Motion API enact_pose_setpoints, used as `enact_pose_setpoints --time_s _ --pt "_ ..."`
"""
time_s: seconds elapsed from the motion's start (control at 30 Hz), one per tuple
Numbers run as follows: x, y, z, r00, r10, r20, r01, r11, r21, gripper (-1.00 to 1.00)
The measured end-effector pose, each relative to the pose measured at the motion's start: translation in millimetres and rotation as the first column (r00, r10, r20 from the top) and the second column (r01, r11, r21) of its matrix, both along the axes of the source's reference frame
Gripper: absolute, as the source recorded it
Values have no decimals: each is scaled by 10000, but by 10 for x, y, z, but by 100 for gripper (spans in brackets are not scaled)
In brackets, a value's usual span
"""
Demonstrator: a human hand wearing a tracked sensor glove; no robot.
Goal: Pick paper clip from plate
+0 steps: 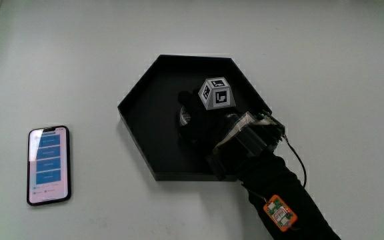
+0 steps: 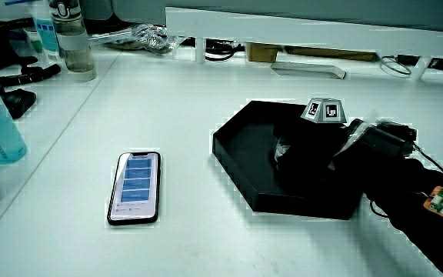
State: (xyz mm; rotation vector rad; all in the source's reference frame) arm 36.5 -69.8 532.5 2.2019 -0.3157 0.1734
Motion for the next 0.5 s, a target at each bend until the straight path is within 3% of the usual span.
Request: enact_pose_setpoints --time_s 0.23,0.27,0.37,0.4,0.5 --pt "-4 -34 -40 10000 -13 74 12 10000 73 100" --pt "5 -44 -74 10000 46 32 -47 9993 358 100" --pt "31 -72 -143 9997 6 227 -13 9995 301 100" --pt "35 -83 -169 10000 46 65 -48 9991 432 100" --pt "71 -134 -243 9991 191 369 -214 9979 618 100"
